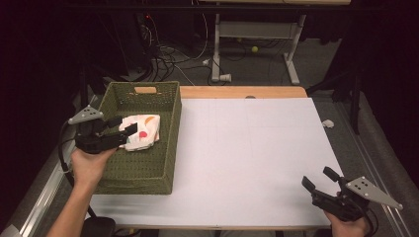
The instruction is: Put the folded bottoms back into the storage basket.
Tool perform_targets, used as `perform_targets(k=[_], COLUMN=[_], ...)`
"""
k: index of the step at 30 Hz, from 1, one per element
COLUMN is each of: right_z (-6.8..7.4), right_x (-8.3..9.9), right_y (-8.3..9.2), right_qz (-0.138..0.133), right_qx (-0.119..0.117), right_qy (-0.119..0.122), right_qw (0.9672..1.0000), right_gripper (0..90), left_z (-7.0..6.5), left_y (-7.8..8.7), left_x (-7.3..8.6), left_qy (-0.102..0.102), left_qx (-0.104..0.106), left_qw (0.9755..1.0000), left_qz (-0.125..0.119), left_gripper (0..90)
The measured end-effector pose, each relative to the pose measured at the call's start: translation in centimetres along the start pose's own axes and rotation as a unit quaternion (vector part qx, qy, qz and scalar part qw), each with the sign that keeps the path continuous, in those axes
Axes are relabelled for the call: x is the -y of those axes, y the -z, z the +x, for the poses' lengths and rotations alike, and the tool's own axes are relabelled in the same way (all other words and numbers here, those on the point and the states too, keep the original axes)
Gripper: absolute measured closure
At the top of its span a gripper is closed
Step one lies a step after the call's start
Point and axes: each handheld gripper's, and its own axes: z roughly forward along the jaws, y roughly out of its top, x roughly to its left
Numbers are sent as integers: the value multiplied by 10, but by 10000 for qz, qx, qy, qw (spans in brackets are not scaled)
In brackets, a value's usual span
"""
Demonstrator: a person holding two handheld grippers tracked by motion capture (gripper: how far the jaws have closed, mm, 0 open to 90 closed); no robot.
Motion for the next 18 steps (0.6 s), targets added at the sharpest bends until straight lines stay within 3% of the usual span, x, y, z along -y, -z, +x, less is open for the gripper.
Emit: perform_targets(k=[11,18], right_z=[0,-1], right_x=[-1,-1], right_y=[-2,-4], right_qz=[6,12], right_qx=[9,-17], right_qy=[-31,-37], right_qw=[10000,10000], right_gripper=[184,184], left_z=[-9,-10], left_y=[10,14], left_x=[4,13], left_qy=[-90,-12], left_qx=[65,53], left_qw=[9998,9997], left_qz=[-155,-227], left_gripper=[333,333])
